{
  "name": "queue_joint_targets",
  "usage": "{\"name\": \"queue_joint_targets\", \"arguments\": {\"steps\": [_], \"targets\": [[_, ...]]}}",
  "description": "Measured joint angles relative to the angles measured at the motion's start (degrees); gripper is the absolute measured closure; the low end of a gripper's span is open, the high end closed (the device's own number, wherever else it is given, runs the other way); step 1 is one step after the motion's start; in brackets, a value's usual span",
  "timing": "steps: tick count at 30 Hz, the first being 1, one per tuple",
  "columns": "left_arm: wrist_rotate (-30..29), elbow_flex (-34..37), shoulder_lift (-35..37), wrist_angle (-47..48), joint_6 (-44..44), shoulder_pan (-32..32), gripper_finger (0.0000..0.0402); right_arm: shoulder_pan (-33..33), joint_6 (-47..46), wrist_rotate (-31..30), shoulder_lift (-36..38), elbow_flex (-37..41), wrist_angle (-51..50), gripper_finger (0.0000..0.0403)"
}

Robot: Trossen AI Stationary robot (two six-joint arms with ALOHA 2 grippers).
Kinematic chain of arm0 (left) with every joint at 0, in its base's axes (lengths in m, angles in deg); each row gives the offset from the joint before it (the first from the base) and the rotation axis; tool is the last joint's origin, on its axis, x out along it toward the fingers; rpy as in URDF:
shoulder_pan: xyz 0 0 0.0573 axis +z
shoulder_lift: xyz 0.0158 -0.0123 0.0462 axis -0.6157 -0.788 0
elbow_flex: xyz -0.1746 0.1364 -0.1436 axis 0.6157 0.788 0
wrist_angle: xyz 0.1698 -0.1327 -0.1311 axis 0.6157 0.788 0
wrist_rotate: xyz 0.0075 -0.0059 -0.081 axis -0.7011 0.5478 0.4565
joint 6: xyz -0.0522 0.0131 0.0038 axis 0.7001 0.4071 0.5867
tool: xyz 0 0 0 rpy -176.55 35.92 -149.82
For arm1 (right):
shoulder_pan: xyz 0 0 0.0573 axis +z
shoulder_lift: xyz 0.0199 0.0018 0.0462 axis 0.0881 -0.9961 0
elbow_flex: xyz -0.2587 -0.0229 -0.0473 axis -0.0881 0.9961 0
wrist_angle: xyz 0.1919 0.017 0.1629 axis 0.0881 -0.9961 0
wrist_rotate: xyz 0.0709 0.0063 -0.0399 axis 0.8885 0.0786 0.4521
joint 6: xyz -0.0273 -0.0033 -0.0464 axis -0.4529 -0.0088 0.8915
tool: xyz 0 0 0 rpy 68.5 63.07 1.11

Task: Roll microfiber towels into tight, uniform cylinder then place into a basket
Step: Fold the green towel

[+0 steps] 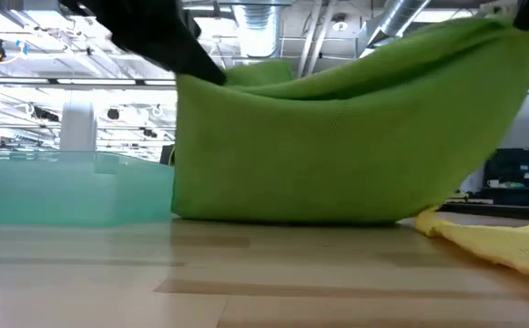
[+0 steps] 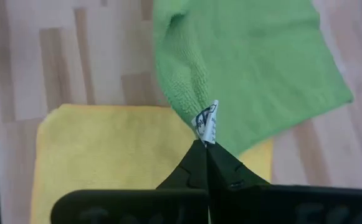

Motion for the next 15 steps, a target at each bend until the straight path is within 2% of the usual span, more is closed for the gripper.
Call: {"name": "queue_joint_targets", "arguments": {"steps": [7, 11, 15], "targets": [[-3.64, 1.37, -0.01, -0.49, 11.2, -7.39, 0.0397, -0.53, 0.11, 4.08, -0.43, 4.09, 7.93, 0.0397], [-10.6, 4.46, -0.04, -2.37, 19.08, -11.1, 0.0397, -1.51, 0.46, 6.35, -0.43, 6.65, 12.07, 0.0397], [-17.26, 8.12, -0.07, -9.85, 25.5, -13.77, 0.0397, -3.23, 0.53, 8.89, -0.43, 8.53, 16.72, 0.0397]]}}
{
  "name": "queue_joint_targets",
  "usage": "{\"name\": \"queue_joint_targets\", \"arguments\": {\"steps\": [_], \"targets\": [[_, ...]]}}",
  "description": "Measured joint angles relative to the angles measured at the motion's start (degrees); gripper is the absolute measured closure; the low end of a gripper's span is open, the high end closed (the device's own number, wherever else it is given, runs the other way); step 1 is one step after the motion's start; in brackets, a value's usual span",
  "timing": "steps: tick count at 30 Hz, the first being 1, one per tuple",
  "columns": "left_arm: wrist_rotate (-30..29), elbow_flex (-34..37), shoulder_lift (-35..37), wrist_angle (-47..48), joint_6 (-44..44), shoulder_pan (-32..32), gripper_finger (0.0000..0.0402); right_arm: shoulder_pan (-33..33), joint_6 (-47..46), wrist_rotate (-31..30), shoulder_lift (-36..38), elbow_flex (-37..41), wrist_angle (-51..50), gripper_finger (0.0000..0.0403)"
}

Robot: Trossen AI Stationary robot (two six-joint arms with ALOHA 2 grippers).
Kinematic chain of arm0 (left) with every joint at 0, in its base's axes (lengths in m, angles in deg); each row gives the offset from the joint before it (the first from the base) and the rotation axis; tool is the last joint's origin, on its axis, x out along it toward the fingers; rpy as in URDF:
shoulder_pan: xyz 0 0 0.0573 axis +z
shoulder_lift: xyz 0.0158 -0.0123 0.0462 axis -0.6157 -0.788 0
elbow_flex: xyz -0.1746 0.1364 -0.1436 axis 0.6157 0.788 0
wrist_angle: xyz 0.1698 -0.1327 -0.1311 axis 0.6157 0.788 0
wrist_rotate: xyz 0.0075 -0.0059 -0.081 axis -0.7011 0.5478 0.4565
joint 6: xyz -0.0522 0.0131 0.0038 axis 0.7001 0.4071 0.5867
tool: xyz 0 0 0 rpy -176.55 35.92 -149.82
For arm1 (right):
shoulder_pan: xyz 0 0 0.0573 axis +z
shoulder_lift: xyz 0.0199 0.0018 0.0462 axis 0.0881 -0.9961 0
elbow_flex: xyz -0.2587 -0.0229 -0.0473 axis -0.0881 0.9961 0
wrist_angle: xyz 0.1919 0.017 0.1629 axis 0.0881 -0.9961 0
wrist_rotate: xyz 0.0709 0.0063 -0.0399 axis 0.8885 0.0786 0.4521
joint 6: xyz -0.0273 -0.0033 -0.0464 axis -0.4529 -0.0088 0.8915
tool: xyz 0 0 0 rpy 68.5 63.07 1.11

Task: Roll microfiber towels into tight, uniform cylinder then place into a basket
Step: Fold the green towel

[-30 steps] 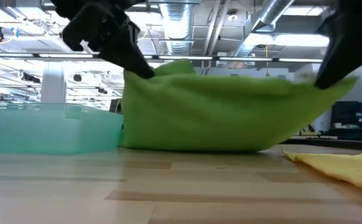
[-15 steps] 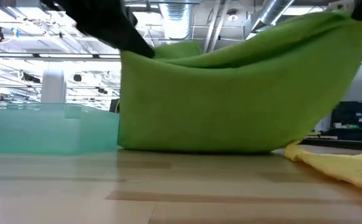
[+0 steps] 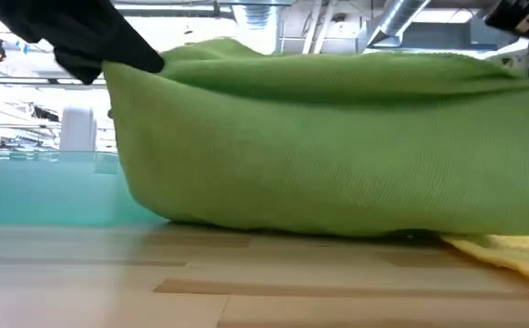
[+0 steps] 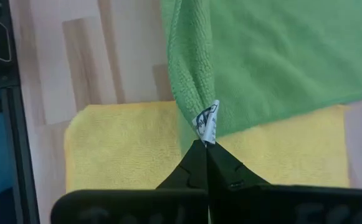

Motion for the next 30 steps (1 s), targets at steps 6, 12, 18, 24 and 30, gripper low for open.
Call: {"name": "queue_joint_targets", "arguments": {"steps": [6, 12, 18, 24, 30], "targets": [[-1.11, 2.35, 0.0, -5.0, 1.97, -2.11, 0.0397, 0.2, 1.37, 2.75, 0.0, 1.48, 3.32, 0.0397], [5.6, 2.37, 0.0, -7.38, -3.46, -2.08, 0.0397, 2.52, 3.91, 3.34, 0.0, -0.2, -0.22, 0.0397], [16.93, 2.37, 0.0, -14.23, -16.39, -1.68, 0.0397, 5.08, 7.21, 3.29, 0.0, -4.88, -3.88, 0.0397], [16.1, 0.11, 0.0, -15.22, -25.47, 4.0, 0.0397, 5.77, 9.0, -0.22, 0.0, -8.79, -12.43, 0.0398], [7.43, -3.02, 0.0, -11.8, -35.7, 8.42, 0.0397, 4.39, 7.34, -13.27, 0.02, -10.56, -26.25, 0.0398]]}}
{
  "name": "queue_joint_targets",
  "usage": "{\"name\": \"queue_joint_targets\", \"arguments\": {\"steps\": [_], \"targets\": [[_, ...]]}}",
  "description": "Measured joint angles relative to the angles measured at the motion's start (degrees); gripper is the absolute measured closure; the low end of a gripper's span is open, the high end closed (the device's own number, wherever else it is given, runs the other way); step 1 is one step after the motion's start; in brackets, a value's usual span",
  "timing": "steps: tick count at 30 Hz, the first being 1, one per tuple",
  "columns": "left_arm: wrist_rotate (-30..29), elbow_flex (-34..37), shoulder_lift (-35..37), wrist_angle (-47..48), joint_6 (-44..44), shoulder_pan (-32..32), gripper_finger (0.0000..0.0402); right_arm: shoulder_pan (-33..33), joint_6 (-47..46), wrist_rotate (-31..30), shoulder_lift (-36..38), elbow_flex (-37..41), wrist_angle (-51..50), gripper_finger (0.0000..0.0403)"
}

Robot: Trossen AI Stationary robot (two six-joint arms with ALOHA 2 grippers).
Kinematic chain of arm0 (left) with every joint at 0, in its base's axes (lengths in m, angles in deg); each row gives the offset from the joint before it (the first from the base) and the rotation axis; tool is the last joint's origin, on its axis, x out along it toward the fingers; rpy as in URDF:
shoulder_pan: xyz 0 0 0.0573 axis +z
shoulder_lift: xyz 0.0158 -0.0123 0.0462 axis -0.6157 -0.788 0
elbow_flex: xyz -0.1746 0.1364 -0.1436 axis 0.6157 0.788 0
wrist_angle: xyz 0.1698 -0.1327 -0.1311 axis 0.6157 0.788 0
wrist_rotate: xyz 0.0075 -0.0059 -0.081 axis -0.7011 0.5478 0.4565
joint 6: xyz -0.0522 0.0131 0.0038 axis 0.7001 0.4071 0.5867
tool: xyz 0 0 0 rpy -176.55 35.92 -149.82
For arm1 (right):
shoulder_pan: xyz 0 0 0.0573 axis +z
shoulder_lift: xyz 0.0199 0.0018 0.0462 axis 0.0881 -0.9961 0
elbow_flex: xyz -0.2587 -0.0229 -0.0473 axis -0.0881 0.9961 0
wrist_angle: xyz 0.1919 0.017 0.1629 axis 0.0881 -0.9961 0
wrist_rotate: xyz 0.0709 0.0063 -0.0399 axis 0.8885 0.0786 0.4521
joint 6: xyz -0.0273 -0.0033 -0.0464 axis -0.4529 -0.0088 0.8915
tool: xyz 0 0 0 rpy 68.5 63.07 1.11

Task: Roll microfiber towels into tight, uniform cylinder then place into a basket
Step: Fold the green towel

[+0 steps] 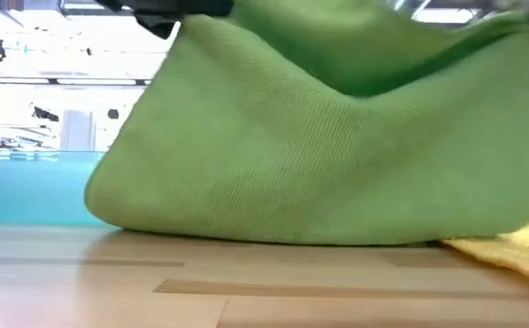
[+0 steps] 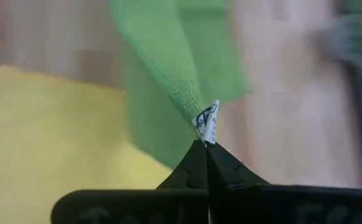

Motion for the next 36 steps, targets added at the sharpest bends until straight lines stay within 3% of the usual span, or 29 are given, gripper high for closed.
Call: {"name": "queue_joint_targets", "arguments": {"steps": [6, 11, 18, 21, 27, 31, 36], "targets": [[-13.72, -3.39, 0.0, 2.94, -11.19, 1.94, 0.0397, -3.37, -10.15, -11.24, 0.11, -2.88, -15.81, 0.0398], [-23.92, -6.32, 0.0, 3.0, -21.95, 4.98, 0.0397, -7.14, -8.38, -15.28, 2.17, -3.5, -15.9, 0.0398], [-23.33, -9.5, 1.88, 4.54, -25.84, 11.58, 0.0398, -13.44, -6.14, -20.31, 4.5, -3.2, -16.35, 0.0399], [-19.2, -9.95, 3.61, 4.92, -24.21, 15.35, 0.0398, -15.29, -2.7, -21.14, 6.29, -2.75, -16.2, 0.0399], [-1.69, -9.93, 5.54, 6.44, -20.06, 25.05, 0.0398, -20.01, 1.51, -22.93, 13.56, -0.33, -16.21, 0.0399], [8.05, -9.89, 5.77, 2.55, -20.84, 31.88, 0.0398, -23.28, 3.17, -25.75, 20.86, 2.45, -15.92, 0.0399], [13.65, -9.89, 5.77, -4.72, -25.24, 38.71, 0.0398, -28.61, 4.68, -28.37, 27.13, 3.93, -15.32, 0.0399]]}}
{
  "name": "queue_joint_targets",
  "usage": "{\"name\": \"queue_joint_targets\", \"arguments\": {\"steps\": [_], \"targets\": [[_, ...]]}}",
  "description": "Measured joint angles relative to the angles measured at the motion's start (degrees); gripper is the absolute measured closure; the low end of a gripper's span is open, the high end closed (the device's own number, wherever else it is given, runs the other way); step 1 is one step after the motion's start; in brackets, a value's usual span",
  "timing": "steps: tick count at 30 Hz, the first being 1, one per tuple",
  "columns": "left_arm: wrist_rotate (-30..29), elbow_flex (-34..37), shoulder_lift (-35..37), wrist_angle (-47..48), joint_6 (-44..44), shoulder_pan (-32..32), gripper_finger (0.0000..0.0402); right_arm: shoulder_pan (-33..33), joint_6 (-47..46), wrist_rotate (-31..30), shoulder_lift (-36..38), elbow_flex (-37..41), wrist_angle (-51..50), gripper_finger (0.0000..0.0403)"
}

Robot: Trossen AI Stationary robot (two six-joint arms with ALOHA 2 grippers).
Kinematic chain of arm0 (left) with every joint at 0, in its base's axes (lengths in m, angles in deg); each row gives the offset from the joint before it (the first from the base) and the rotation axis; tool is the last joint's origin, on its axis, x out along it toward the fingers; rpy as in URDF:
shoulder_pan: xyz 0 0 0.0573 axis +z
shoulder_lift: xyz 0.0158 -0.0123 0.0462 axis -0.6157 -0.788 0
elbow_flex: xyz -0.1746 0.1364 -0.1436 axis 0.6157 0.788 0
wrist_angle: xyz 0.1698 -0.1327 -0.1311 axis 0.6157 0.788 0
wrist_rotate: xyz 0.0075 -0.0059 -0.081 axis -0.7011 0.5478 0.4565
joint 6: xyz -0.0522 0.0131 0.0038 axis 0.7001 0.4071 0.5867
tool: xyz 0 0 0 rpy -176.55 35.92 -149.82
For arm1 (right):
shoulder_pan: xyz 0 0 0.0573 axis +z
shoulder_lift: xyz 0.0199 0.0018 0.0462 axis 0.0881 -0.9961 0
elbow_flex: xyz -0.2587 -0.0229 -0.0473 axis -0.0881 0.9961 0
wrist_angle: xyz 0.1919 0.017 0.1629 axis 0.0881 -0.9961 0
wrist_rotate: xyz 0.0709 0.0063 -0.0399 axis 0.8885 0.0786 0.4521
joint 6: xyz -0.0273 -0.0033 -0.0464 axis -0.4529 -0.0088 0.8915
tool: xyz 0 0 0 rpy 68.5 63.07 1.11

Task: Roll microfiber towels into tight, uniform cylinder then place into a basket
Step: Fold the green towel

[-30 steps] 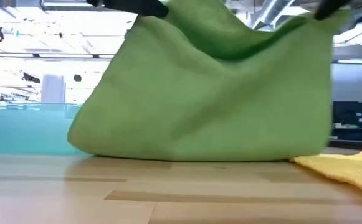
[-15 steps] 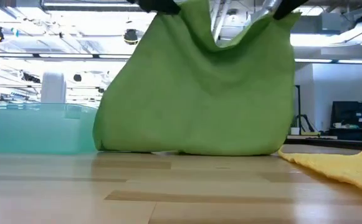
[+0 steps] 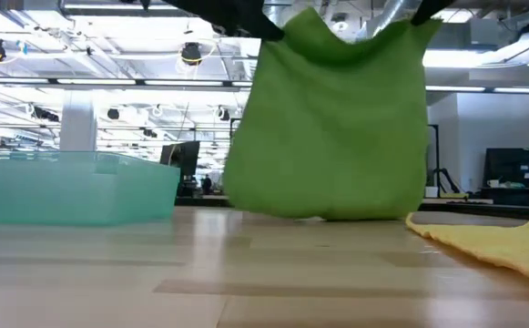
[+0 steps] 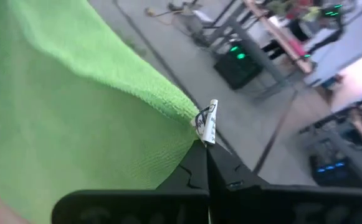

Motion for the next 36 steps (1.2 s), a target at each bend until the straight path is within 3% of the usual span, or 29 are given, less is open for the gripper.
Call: {"name": "queue_joint_targets", "arguments": {"steps": [8, 14, 21, 25, 31, 36], "targets": [[3.76, 0.0, 0.33, -3.14, -7.65, 4.17, 0.0398, -3.44, 4.04, -4.78, 2.14, 0.12, -0.11, 0.0398], [4.93, 0.0, 0.35, 2.9, -9.45, 3.22, 0.0398, 2.0, 3.05, -2.73, 2.14, 0.15, 1.37, 0.0401], [6.39, 0.0, 0.35, 19.64, 0.89, -0.61, 0.0398, 11.24, -5.9, 6.21, 0.12, 0.48, 3.71, 0.0401], [9.11, 0.0, 0.32, 27.14, 10.33, -3.06, 0.0398, 14.33, -13.33, 14.07, -2.81, 4.82, 4.88, 0.0401], [19.02, -0.04, -1.11, 31.99, 24.13, -5.98, 0.0398, 16.8, -21.81, 21.26, -12.04, 11.54, 5.05, 0.0401], [19.82, -0.02, -4.53, 33.5, 34.46, -8.96, 0.0398, 18.81, -25.89, 25.79, -20.63, 11.69, 6.55, 0.0401]]}}
